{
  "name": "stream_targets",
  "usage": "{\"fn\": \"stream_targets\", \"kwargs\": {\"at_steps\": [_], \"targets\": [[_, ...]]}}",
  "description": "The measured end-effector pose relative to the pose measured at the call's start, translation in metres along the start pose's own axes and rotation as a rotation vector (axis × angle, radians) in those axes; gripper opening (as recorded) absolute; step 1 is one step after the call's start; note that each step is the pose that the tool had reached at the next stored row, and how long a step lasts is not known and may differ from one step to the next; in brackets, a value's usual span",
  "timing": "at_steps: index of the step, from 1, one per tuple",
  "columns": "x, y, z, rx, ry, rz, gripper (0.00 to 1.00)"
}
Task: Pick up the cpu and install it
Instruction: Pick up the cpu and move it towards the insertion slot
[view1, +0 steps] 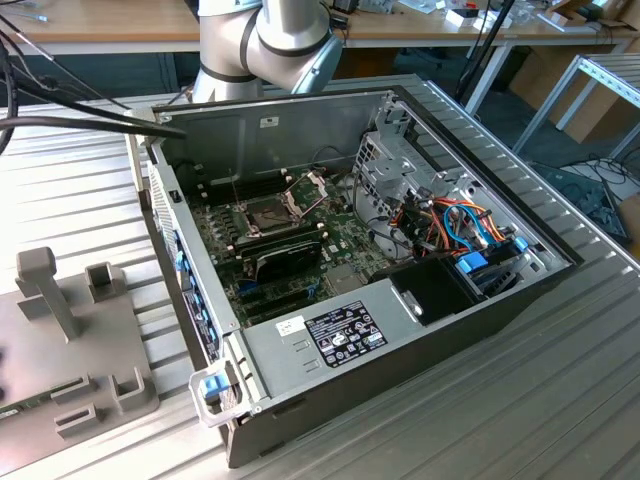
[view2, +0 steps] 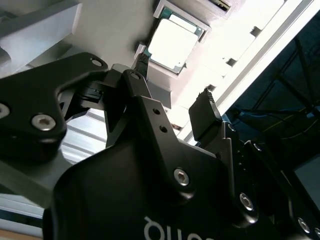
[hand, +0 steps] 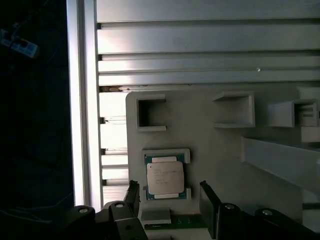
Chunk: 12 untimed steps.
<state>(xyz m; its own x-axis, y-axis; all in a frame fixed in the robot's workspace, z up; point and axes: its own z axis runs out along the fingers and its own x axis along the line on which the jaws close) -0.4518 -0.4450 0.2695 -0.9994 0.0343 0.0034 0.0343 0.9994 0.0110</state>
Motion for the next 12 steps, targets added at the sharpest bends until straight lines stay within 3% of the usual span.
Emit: {"fn": "stream_targets", "kwargs": {"at_steps": [6, 12], "targets": [[-0.0001, -0.0018, 0.0125, -0.0002, 0.0000, 0.044, 0.60], [-0.0008, -0.0047, 0.0223, -0.0002, -0.0001, 0.062, 0.60]]}}
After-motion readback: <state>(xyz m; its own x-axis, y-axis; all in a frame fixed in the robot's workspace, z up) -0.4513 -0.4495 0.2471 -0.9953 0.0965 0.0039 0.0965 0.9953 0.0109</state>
